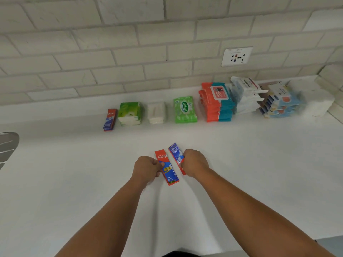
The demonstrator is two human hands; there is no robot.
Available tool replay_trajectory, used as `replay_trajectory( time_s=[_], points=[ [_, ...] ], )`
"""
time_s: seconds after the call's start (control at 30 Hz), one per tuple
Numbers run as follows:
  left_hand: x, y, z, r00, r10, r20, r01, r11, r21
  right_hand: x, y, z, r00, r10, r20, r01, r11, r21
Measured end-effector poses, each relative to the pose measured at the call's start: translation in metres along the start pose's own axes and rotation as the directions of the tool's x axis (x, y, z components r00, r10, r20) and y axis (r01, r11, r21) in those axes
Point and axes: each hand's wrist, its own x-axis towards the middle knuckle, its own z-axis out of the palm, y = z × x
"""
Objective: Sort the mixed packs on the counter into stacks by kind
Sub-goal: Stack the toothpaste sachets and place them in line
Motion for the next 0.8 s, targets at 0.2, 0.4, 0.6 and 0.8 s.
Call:
replay_trajectory(
  time_s=[0.2, 0.4, 0.6, 0.8],
  points=[
    [0.0, -0.002, 0.003, 0.999, 0.035, -0.039, -0.028, 0.988, 0.149, -0.001, 0.014, -0.005, 0.999, 0.037, 0.005, -0.037, 0.986, 0.16],
    [-0.007, -0.003, 0.002, 0.992, 0.037, -0.117, -0.021, 0.99, 0.142, -0.01, 0.018, -0.003, 0.993, 0.1, 0.065, -0.119, 0.819, 0.561],
    [-0.015, 0.002, -0.006, 0.965, 0.171, -0.201, -0.156, 0.984, 0.088, -0.023, -0.001, -0.005, 0.991, 0.039, 0.128, -0.123, 0.63, 0.767],
    [-0.029, 0.014, -0.008, 0.998, 0.065, -0.003, -0.061, 0.933, -0.355, -0.027, -0.017, -0.004, 0.986, -0.033, 0.163, -0.103, 0.645, 0.757]
  ],
)
